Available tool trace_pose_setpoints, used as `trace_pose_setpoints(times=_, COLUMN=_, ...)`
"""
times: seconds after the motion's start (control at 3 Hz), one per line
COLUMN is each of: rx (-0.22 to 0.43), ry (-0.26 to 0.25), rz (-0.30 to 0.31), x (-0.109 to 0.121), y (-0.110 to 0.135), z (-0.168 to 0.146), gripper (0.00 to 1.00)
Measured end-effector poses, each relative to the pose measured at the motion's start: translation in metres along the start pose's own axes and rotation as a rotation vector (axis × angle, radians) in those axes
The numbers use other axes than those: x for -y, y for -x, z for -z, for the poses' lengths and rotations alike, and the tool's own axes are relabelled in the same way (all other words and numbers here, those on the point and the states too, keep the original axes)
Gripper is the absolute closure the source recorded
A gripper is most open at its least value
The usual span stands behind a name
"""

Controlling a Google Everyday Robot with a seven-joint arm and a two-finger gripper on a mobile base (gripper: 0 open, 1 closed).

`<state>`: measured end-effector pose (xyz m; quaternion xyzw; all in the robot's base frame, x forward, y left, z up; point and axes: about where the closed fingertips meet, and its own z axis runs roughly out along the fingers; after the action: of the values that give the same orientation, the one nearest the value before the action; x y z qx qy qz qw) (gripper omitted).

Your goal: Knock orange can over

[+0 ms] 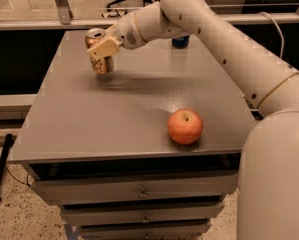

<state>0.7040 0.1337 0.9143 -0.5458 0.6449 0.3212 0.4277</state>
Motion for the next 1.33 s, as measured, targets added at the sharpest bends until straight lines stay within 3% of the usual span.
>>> trace_pose_setpoints(times=0.33, rx=-0.146, ry=-0.024, rz=0.054, x=0.006, y=-0.016, z=0.037, gripper=1.00)
trace_pose_setpoints(times=0.67, rx=-0.368, ry=0.002, rz=0.170, x=-0.006, y=-0.041, z=0.064, gripper=1.00)
trace_pose_setpoints(times=1.0, rx=-0.550, ry=0.060, rz=0.296, x=-0.025, y=-0.061, z=0.065, gripper=1.00)
trace_pose_setpoints(times=1.33, rx=-0.638, ry=0.113, rz=0.367, x=-0.040, y=-0.073, z=0.054, gripper=0.84)
